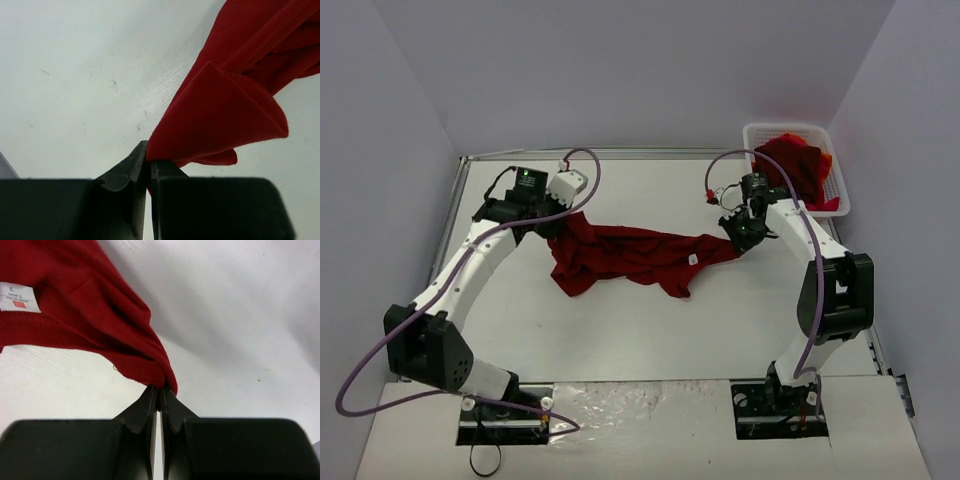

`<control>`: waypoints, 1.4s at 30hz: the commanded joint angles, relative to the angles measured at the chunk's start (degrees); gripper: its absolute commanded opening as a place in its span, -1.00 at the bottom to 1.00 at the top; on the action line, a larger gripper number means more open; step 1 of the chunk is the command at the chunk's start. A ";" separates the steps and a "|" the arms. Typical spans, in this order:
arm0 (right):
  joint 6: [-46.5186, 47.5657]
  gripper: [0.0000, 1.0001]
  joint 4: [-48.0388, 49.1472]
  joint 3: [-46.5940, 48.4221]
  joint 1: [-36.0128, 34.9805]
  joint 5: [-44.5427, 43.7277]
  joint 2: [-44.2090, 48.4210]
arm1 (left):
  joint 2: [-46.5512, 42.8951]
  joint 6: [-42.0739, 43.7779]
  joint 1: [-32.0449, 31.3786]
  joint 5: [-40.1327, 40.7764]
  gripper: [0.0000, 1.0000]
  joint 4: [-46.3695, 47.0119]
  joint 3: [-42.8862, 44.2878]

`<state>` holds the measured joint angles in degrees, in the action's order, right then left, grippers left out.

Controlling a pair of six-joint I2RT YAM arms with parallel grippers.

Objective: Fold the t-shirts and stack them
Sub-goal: Flatten out the tshirt

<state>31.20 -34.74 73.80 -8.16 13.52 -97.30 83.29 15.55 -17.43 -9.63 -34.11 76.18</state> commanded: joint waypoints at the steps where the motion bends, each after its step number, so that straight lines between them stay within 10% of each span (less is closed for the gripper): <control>1: -0.44 -1.00 -2.52 1.96 0.69 -2.01 -0.35 | -6.99 4.21 1.17 -2.32 -0.93 -8.16 -0.76; 10: -0.61 -1.00 -2.44 2.22 0.69 -1.04 -2.19 | -13.06 12.84 0.91 -4.87 0.58 -14.50 -9.12; 23: -0.97 -1.00 -1.91 2.14 0.69 -0.95 -2.81 | -4.54 9.84 -8.30 -11.47 -0.13 -14.49 -3.32; 30: -0.79 -1.00 -1.73 1.96 0.78 -2.36 -3.16 | 0.12 13.01 -19.56 -11.47 -0.15 -19.85 -3.32; 42: -0.62 -1.00 -1.03 1.17 0.96 -2.09 -3.78 | 5.31 8.89 -19.92 -3.38 -0.11 -18.28 -6.66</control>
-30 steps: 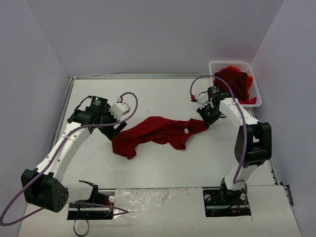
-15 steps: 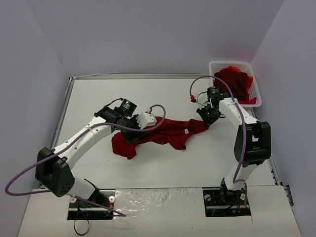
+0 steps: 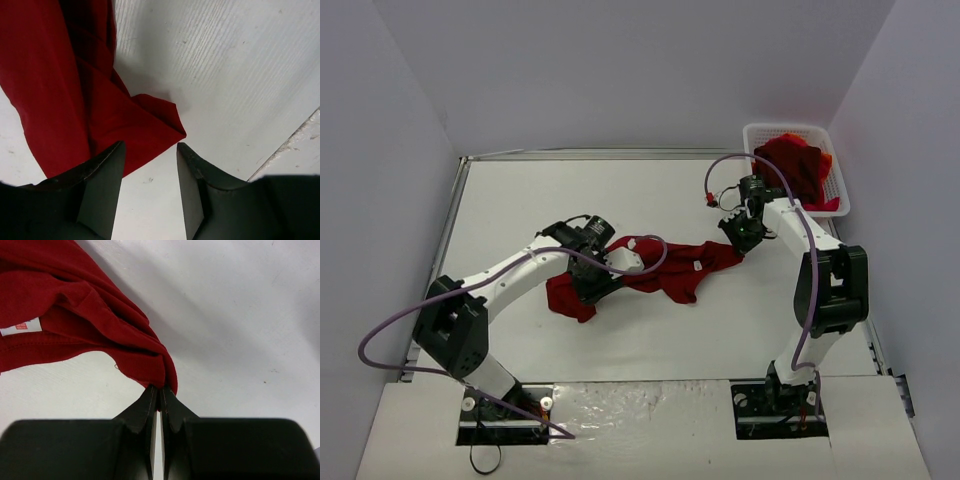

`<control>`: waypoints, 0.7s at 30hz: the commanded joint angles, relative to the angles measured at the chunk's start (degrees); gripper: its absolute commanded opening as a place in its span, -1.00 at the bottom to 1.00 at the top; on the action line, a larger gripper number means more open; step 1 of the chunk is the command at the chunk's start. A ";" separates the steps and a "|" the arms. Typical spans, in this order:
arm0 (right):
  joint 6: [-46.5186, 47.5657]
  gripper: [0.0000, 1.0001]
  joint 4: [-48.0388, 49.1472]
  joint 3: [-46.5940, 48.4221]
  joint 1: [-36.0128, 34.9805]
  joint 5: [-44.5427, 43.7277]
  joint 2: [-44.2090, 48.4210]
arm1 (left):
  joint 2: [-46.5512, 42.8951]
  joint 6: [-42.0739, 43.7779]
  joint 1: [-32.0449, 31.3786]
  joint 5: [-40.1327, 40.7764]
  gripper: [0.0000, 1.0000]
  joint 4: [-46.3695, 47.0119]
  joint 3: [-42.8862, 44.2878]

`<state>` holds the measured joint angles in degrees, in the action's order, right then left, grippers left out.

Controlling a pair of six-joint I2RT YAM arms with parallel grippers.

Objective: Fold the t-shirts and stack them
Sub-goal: Flatten out the tshirt

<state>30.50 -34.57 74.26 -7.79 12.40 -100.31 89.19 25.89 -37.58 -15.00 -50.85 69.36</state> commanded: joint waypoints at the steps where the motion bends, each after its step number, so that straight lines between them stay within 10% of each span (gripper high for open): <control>1: 0.08 -1.00 -1.12 0.28 0.67 -0.98 -0.76 | -0.51 -1.63 0.14 1.91 -0.09 -1.53 -0.28; 17: 0.00 -1.00 -0.24 -0.52 0.76 -1.15 -1.29 | 4.33 -4.44 -1.00 6.30 0.08 1.63 -2.56; 21: 0.00 -1.00 -0.15 -0.96 0.76 -1.24 -1.29 | 5.21 -4.71 -1.26 6.13 -0.48 2.68 -3.18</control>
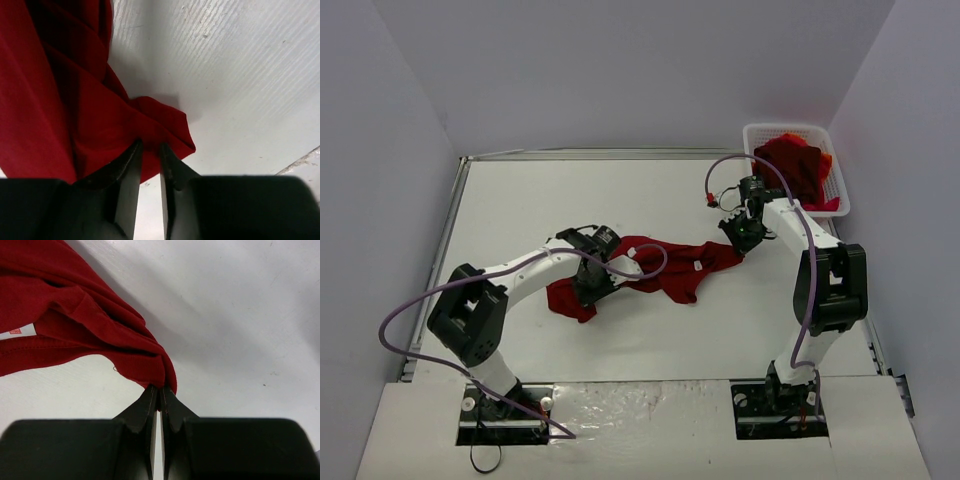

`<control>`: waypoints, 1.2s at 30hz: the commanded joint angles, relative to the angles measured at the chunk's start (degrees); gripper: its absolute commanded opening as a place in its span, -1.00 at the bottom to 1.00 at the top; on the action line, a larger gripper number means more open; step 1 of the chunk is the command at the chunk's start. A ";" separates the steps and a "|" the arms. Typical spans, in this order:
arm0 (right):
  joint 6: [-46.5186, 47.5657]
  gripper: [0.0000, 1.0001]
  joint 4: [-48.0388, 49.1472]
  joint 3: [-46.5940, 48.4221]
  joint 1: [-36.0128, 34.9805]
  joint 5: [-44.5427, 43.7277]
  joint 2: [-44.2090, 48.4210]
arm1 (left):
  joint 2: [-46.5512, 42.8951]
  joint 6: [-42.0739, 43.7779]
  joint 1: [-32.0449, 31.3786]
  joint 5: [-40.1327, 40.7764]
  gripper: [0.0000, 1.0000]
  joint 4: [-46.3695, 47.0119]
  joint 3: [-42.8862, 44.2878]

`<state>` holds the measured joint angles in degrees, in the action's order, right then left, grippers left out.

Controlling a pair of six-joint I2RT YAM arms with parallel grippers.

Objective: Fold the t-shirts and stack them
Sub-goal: Flatten out the tshirt

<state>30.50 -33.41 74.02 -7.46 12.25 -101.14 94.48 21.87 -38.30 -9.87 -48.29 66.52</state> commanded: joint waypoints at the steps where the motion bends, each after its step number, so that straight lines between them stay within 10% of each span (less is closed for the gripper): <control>1: 0.00 -1.00 -1.22 -0.72 0.43 -1.18 -0.63 | 0.00 -0.77 -0.54 0.99 -0.65 0.22 -0.43; 3: 0.00 -1.00 -1.13 -0.72 0.43 -1.18 -0.72 | 0.36 -0.86 -0.72 1.34 -0.95 0.65 -0.60; 12: 0.00 -1.00 -1.04 -1.07 0.43 -0.74 -0.72 | -1.31 -1.92 -0.72 2.85 -0.95 1.89 -0.61; 14: 0.00 -1.00 -0.96 -1.16 0.43 -0.82 -0.72 | -1.40 -1.83 -0.72 1.79 -0.15 0.40 0.18; 16: 0.00 -1.00 -1.04 -1.16 0.43 -1.00 -0.90 | -1.84 -1.13 -0.81 -0.14 0.14 -0.74 0.28; 21: 0.08 -1.00 -0.78 -1.51 0.43 -1.62 -0.64 | -5.09 1.15 -1.68 -1.91 0.11 -2.59 -0.51; 26: -0.09 -1.00 -0.25 -1.68 0.52 -1.44 -1.07 | -6.94 1.60 -2.56 -1.12 -0.35 -4.35 -1.65; 36: -0.27 -1.00 -0.08 -1.51 0.52 -1.35 -1.51 | -4.57 2.04 -4.41 2.49 -0.23 -1.72 -5.52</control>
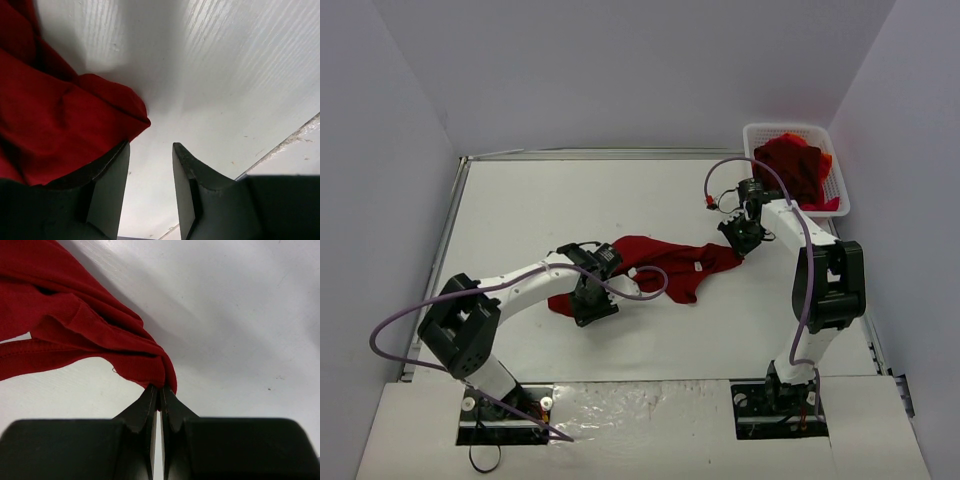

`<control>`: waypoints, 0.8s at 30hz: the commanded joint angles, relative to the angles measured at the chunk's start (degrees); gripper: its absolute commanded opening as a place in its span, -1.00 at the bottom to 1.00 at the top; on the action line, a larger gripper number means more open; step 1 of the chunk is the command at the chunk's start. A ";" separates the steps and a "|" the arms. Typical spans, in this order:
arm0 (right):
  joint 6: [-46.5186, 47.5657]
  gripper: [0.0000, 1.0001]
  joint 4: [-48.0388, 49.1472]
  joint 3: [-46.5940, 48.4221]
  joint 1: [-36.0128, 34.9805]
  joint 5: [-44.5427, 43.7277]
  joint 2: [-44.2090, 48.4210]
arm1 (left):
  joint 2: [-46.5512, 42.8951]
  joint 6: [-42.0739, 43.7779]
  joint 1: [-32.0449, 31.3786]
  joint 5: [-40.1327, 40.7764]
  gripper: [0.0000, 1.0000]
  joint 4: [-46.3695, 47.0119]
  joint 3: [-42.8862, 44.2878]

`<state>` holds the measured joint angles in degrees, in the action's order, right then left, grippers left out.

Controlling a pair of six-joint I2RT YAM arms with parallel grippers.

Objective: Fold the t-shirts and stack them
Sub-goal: Flatten out the tshirt

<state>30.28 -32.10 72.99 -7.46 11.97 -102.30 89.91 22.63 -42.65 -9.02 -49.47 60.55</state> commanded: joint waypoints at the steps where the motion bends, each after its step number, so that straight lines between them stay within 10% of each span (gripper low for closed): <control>1: -0.05 -1.00 -1.39 -0.48 0.43 -1.16 -0.35 | 0.53 1.36 -0.06 1.81 -0.23 -0.36 0.27; 24: 0.57 -1.00 -1.30 -1.36 0.52 -1.24 -1.14 | 2.82 -1.98 -0.06 9.02 -0.31 7.81 -0.17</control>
<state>30.30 -31.90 72.51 -7.46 11.79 -102.41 92.49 21.45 -42.65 -0.38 -41.04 60.07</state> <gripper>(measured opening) 0.008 0.364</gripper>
